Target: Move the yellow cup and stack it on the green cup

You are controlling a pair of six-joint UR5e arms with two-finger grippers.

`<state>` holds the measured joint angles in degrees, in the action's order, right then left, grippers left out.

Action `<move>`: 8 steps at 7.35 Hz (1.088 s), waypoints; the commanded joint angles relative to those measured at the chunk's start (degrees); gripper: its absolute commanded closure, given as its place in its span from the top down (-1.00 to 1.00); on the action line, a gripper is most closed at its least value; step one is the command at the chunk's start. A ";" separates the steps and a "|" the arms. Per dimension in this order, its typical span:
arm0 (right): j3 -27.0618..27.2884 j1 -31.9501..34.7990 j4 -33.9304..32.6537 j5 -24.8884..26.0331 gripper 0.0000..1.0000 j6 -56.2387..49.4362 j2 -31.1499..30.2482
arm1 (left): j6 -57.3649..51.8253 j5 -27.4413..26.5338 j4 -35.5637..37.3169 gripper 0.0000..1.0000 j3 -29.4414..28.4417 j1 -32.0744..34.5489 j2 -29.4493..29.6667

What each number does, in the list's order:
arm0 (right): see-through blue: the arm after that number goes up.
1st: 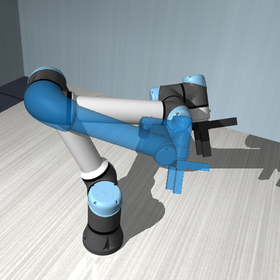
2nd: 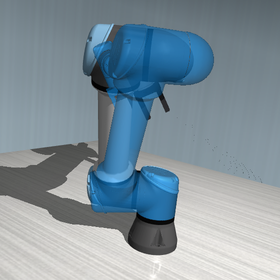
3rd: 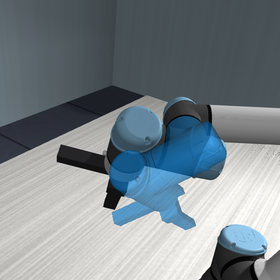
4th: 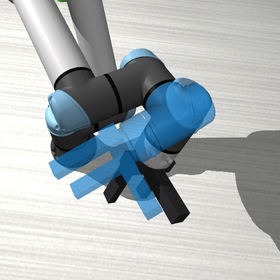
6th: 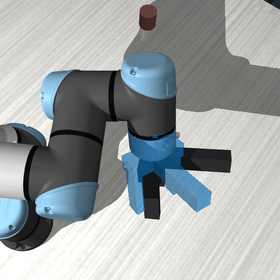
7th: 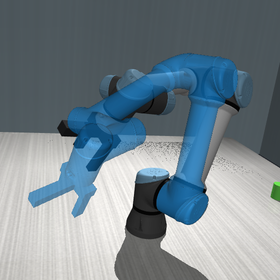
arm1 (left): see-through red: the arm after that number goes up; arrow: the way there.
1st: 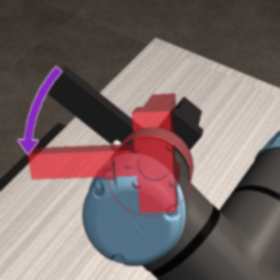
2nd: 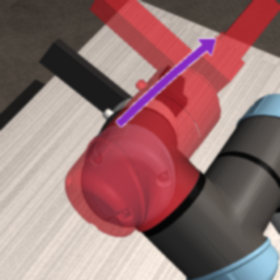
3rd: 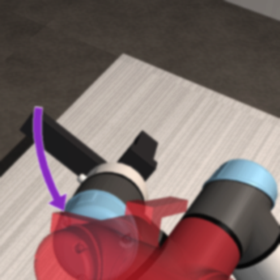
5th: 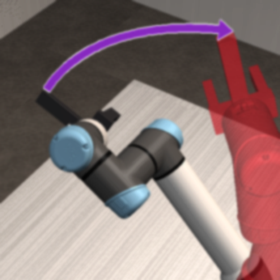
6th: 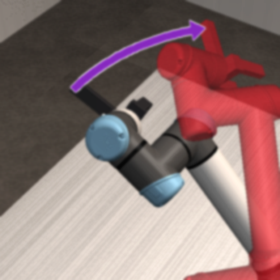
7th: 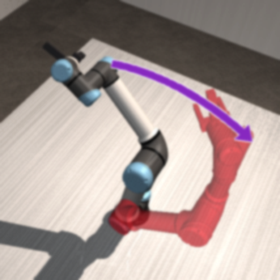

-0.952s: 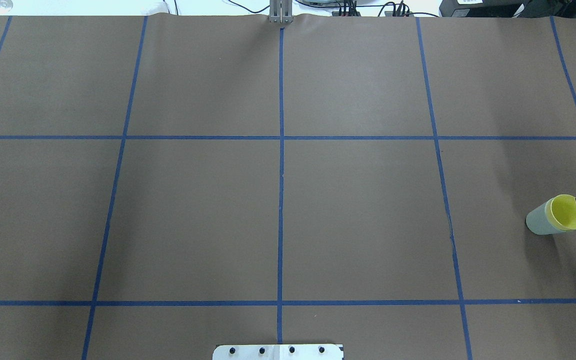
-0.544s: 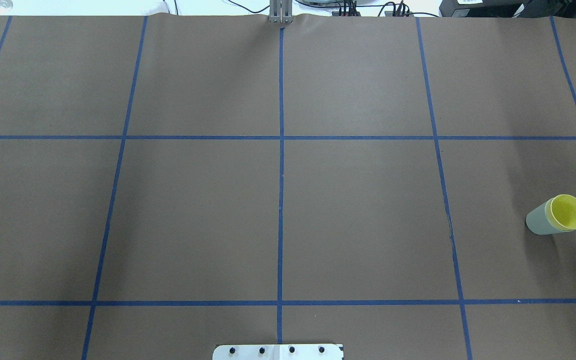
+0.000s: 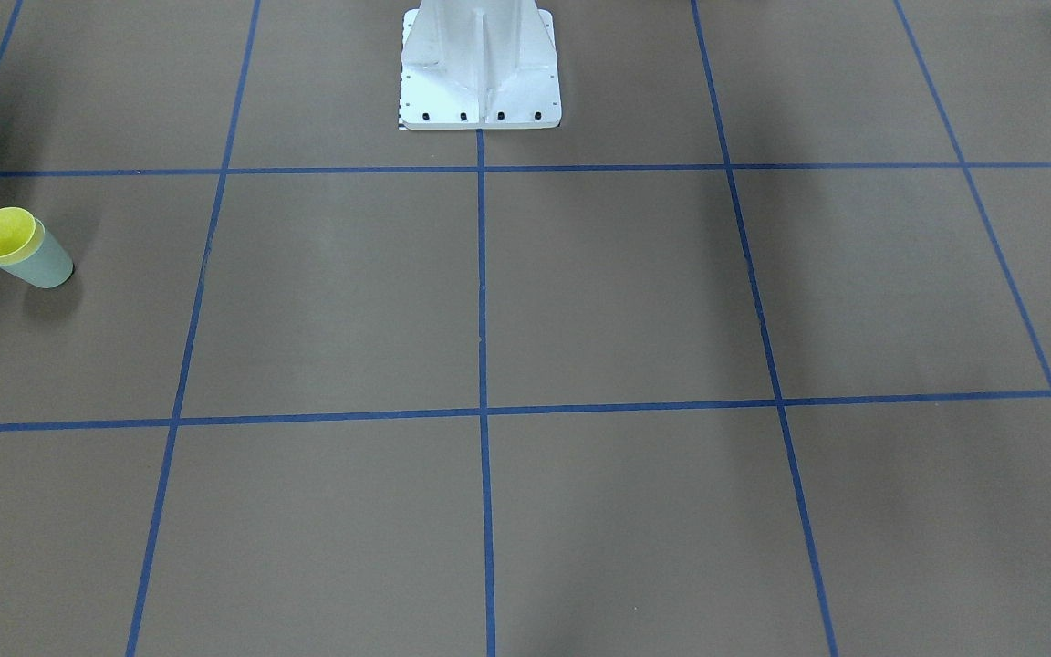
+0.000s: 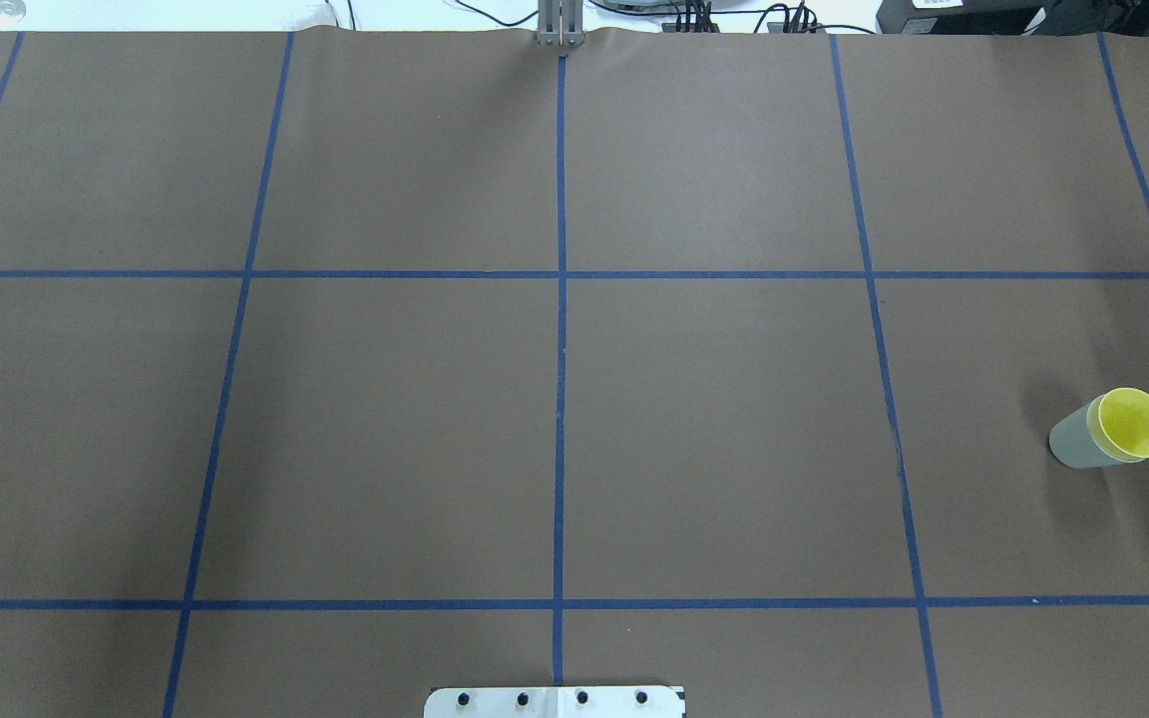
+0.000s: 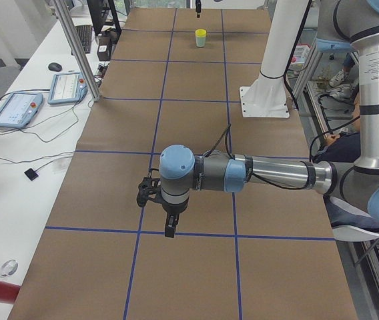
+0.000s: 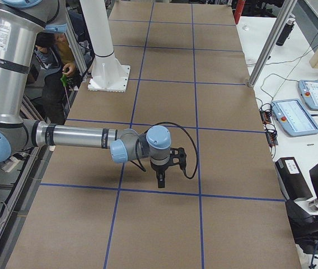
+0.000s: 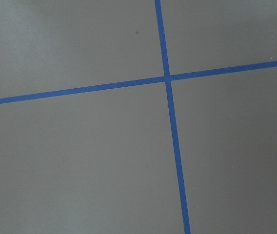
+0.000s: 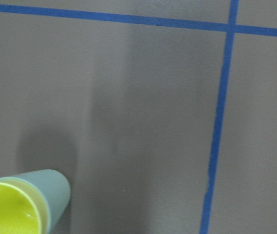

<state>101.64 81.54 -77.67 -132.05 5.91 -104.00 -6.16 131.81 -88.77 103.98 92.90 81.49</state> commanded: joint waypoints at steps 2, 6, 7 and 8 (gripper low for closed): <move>-0.04 4.76 -15.66 4.60 1.00 -8.10 8.37 | 0.00 -0.06 0.00 1.00 -0.27 0.00 -0.11; -0.39 4.76 -15.05 3.99 1.00 -8.11 7.41 | -0.08 -0.15 0.09 1.00 -1.41 -0.18 -0.11; -0.48 4.85 -14.88 4.17 1.00 -8.11 7.41 | -0.17 -0.24 0.00 1.00 -1.24 -0.18 0.07; -0.66 4.77 -14.87 4.26 1.00 -8.11 7.15 | -0.17 -0.42 0.00 1.00 -1.41 -0.26 0.07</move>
<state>101.20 86.34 -92.62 -127.91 -2.21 -96.65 -6.29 131.57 -88.74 102.67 92.70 81.50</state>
